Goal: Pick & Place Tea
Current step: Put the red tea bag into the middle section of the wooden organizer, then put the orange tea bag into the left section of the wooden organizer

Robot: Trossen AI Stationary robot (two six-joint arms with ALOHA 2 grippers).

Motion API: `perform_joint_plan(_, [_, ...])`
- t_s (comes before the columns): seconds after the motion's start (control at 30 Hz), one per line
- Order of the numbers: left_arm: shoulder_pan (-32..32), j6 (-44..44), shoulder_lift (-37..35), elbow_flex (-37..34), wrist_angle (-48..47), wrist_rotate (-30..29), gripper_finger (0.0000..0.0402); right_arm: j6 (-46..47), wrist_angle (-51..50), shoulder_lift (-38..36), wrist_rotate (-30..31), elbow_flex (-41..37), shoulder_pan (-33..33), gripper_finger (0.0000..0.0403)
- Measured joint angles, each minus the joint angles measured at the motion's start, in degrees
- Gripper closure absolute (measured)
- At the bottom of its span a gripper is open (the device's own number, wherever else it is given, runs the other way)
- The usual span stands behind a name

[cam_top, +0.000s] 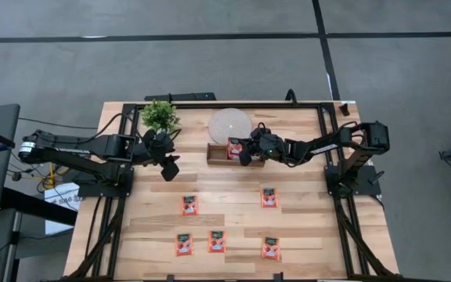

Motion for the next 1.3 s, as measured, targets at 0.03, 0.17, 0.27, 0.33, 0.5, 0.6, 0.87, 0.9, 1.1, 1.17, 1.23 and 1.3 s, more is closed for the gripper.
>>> perform_joint_plan(0.03, [0.0, 0.0, 0.0, 0.0, 0.0, 0.2, 0.0259, 0.0, 0.0, 0.0, 0.0, 0.0, 0.0, 0.0369])
perform_joint_plan(0.17, [0.0, 0.0, 0.0, 0.0, 0.0, 0.3, 0.0259, 0.0, -0.1, 0.0, 0.0, 0.0, 0.0, 0.0343])
perform_joint_plan(0.27, [0.0, 0.0, 0.0, 0.0, 0.0, 0.3, 0.0259, 0.0, -0.4, 0.0, 0.0, 0.0, 0.0, 0.0334])
perform_joint_plan(0.33, [0.0, 0.0, 0.0, 0.0, 0.0, 0.3, 0.0259, 0.0, -0.4, 0.0, 0.0, 0.0, 0.0, 0.0331])
perform_joint_plan(0.5, [0.0, -0.1, 0.0, 0.0, 0.0, 0.3, 0.0259, -0.9, -0.4, -0.2, -0.1, 0.0, 0.0, 0.0331])
perform_joint_plan(0.6, [0.0, -0.1, 0.0, 0.0, 0.0, 0.3, 0.0259, -1.1, -0.1, -0.6, -0.2, 0.2, 0.0, 0.0332])
perform_joint_plan(0.87, [0.0, -0.1, 0.0, 0.0, 0.0, 1.1, 0.0259, -2.5, -12.2, -1.2, -0.7, 5.8, 1.5, 0.0336])
perform_joint_plan(0.9, [0.0, 0.0, 0.0, 0.0, 0.0, 1.6, 0.0259, -3.6, -15.9, -1.7, -0.9, 7.1, 1.9, 0.0339])
perform_joint_plan(1.1, [0.0, 0.7, 0.0, 0.0, -0.1, 3.3, 0.0259, -7.5, -41.4, -6.8, -1.8, 14.4, 4.5, 0.0353])
perform_joint_plan(1.17, [0.0, 0.7, 0.0, 0.0, -0.1, 3.3, 0.0259, -8.5, -49.4, -9.4, -1.8, 15.9, 6.0, 0.0355])
perform_joint_plan(1.23, [0.0, 0.7, 0.0, 0.0, -0.3, 3.3, 0.0259, -8.9, -55.9, -12.2, -2.9, 16.3, 8.0, 0.0357])
perform_joint_plan(1.3, [0.0, 0.7, 0.0, 0.0, -0.3, 3.3, 0.0259, -8.8, -63.4, -15.2, -5.2, 16.2, 10.3, 0.0358])
